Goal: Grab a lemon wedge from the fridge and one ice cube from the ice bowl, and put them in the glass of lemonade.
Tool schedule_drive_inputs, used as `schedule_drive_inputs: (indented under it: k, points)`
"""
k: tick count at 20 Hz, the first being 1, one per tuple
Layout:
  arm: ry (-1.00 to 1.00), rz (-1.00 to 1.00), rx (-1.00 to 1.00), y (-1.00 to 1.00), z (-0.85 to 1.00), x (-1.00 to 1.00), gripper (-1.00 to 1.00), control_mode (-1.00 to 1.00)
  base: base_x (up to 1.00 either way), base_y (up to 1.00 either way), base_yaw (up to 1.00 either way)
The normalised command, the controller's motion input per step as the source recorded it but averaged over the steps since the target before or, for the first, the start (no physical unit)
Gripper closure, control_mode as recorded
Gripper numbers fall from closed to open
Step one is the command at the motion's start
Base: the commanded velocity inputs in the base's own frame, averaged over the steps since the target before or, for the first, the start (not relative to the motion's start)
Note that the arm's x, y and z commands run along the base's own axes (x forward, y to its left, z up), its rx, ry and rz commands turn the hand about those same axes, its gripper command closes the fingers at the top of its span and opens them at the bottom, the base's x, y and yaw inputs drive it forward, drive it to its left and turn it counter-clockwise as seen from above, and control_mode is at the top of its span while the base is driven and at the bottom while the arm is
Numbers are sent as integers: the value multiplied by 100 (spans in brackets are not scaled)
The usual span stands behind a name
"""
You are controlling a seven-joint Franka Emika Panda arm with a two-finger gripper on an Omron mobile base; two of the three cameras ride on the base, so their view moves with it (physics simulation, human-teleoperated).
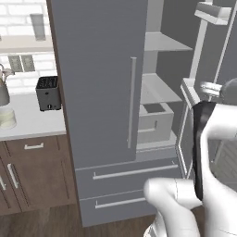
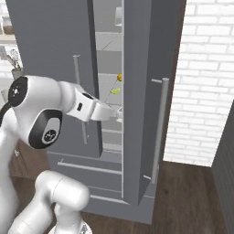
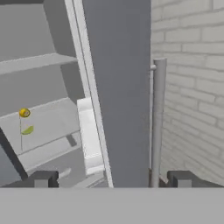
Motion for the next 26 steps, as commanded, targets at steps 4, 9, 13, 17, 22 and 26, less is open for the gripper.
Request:
schedule_drive_inputs:
  k: [4, 9, 13, 17, 22, 26]
  points:
    - [32, -10, -36, 90, 15, 89, -100, -100, 0, 0, 0]
    - [49, -14, -34, 56, 12, 100, -100, -100, 0, 0, 0]
    - [45, -16, -29, 6, 0, 89, -100, -100, 0, 0, 0]
    - [26, -16, -13, -46, 0, 53, -100, -100, 0, 0, 0]
    - [23, -18, -7, -56, -1, 34, -100, -100, 0, 0, 0]
    - [24, -20, -3, -68, -2, 2, -100, -100, 0, 0, 0]
